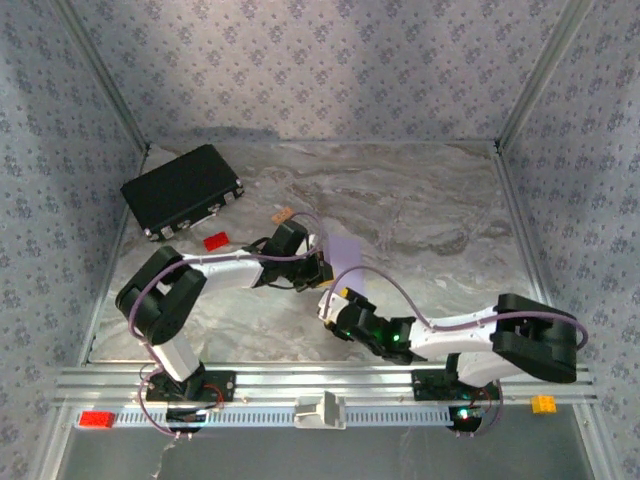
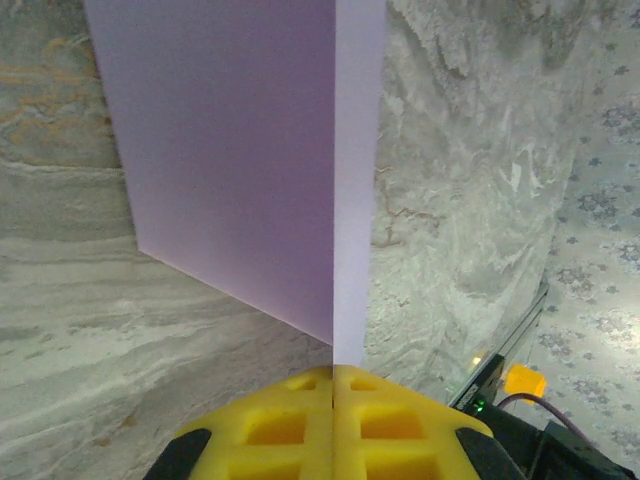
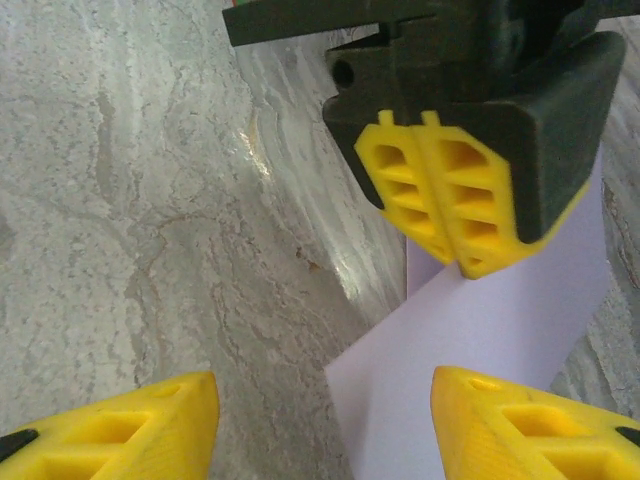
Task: Fold a paper plane with a square sheet of paper (pick it up from the middle)
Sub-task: Third fold the triangle at the center of the table.
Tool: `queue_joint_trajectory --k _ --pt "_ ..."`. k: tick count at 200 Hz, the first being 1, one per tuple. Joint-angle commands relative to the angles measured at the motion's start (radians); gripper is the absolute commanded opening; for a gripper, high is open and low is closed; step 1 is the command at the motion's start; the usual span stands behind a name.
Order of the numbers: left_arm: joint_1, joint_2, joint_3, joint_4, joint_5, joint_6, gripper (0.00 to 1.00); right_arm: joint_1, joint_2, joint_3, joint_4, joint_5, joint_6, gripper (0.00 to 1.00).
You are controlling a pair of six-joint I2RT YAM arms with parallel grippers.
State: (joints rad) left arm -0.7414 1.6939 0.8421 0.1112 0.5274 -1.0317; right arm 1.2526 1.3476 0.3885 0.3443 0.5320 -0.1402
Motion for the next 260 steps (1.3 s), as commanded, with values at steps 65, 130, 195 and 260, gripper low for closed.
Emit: queue_joint_trajectory --k 65,130,195,260 --pt "0.005 -0.025 -0.017 0.026 0.000 -0.022 0.00 0.041 0.105 -0.004 0.145 0.240 -0.036 0.52" --pt "0.005 -0.024 -0.015 0.024 -0.001 -0.021 0.00 0.041 0.088 -0.012 0.110 0.223 -0.020 0.35" --pt "0.006 -0.020 -0.013 0.013 -0.002 -0.016 0.00 0.041 0.079 -0.016 0.110 0.229 -0.014 0.25" --pt "0.008 -0.019 -0.011 0.008 -0.001 -0.013 0.00 0.041 0.065 -0.019 0.102 0.225 -0.014 0.17"
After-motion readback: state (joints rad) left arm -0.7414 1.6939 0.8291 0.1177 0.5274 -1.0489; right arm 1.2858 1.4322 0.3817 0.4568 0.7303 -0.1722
